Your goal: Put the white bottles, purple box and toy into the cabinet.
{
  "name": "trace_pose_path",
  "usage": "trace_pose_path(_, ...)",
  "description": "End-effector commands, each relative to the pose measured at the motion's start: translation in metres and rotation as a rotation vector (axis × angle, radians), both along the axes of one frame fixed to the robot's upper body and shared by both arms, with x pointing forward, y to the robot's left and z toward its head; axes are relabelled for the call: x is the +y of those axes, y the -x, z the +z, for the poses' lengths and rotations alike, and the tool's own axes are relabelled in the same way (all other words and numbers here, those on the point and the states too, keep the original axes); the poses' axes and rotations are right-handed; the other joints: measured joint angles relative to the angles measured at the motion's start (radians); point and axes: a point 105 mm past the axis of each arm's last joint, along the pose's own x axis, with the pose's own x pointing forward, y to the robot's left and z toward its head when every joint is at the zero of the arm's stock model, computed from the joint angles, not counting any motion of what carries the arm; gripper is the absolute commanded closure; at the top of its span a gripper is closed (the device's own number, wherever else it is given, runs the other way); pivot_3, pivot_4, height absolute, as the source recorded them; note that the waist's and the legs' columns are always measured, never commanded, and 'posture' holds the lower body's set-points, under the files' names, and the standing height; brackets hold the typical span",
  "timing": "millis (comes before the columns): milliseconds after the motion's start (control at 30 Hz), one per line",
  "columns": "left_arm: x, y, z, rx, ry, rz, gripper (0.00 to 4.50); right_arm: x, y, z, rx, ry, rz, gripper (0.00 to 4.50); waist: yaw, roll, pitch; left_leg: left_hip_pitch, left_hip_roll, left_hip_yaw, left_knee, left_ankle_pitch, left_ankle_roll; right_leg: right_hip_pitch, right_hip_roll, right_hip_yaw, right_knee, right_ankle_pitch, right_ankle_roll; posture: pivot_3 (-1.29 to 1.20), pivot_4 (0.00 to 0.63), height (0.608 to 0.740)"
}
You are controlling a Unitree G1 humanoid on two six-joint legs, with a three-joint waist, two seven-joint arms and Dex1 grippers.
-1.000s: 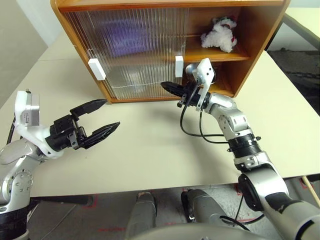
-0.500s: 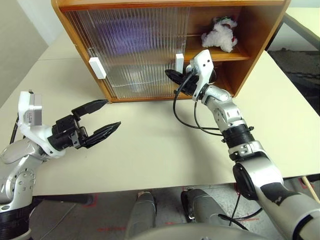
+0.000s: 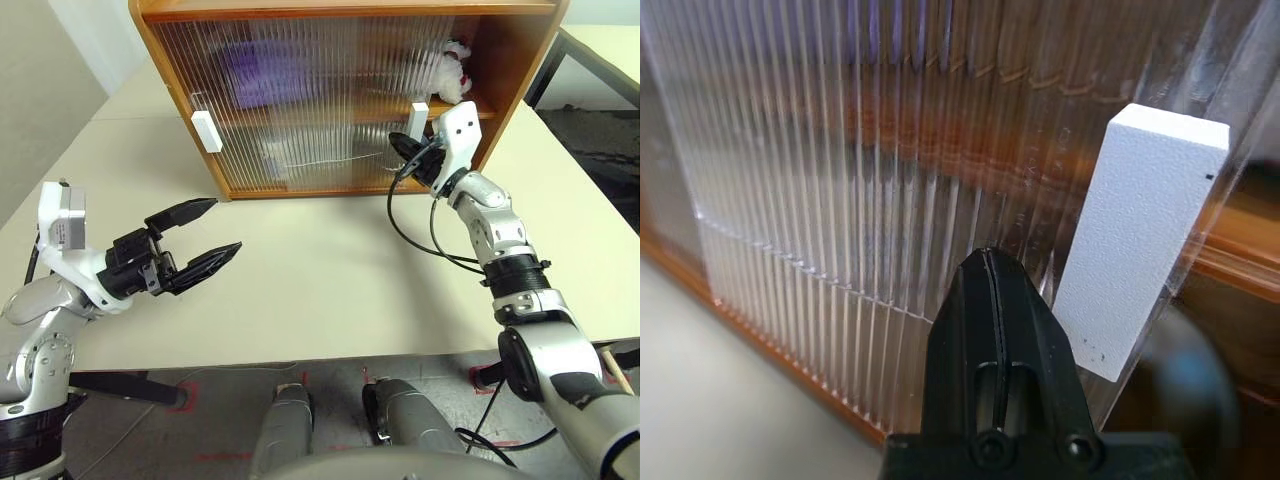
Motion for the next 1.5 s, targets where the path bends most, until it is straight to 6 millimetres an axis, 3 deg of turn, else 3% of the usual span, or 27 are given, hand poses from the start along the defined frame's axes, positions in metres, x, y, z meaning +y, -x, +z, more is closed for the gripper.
trace_pose_path(33,0.000,-0.002,-0.003,0.010,-0.013,-0.005,0.00,-0.026,-0.003,0.009,-0.048,-0.001,-0.096,4.48,0.000,0.000,0.000,0.000,0.000,0.000,-0.001,0.002,0.003,0.000,0.000,0.000,0.000,0.000,0.000,-0.13,0.080,0.740)
trace_pose_path(467,0.001,-0.004,-0.005,0.013,-0.012,-0.014,0.00,-0.066,-0.005,0.002,-0.049,0.026,-0.266,4.48,-0.002,0.001,-0.001,-0.001,-0.003,0.000,0.001,0.006,0.007,0.000,-0.002,0.001,-0.001,0.001,0.007,-0.15,0.078,0.740)
trace_pose_path(800,0.003,-0.007,-0.003,0.014,-0.017,-0.024,0.00,-0.112,-0.006,0.006,-0.070,0.016,-0.418,4.48,-0.003,0.002,-0.002,-0.002,-0.003,0.000,-0.001,0.006,0.008,0.000,-0.003,0.001,-0.001,0.003,0.010,-0.17,0.076,0.740)
trace_pose_path(1000,0.003,-0.007,-0.004,0.016,-0.017,-0.028,0.00,-0.121,-0.006,0.008,-0.089,0.050,-0.454,4.48,-0.011,0.002,-0.002,-0.002,-0.005,0.001,0.000,0.006,0.008,0.000,-0.004,0.001,-0.002,0.004,0.011,-0.18,0.079,0.740)
trace_pose_path(1267,0.002,-0.007,-0.004,0.020,-0.014,-0.028,0.00,-0.115,-0.004,0.009,-0.096,0.042,-0.417,4.48,-0.013,0.002,-0.002,-0.003,-0.005,0.001,0.000,0.007,0.009,0.000,-0.005,0.001,-0.003,0.003,0.012,-0.18,0.083,0.740)
trace_pose_path(1400,0.005,-0.006,-0.005,0.025,-0.012,-0.020,0.00,-0.074,0.007,0.022,-0.135,-0.006,-0.187,4.48,-0.018,0.003,-0.002,-0.006,-0.005,0.001,0.000,0.007,0.009,-0.002,-0.006,0.001,-0.003,0.003,0.012,-0.18,0.085,0.740)
trace_pose_path(1500,0.008,-0.005,-0.005,0.027,-0.007,-0.011,0.00,-0.060,0.015,0.033,-0.159,-0.027,-0.117,3.58,-0.032,0.003,-0.002,-0.007,-0.005,0.001,-0.002,0.008,0.011,-0.005,-0.004,0.001,-0.003,0.003,0.013,-0.17,0.088,0.740)
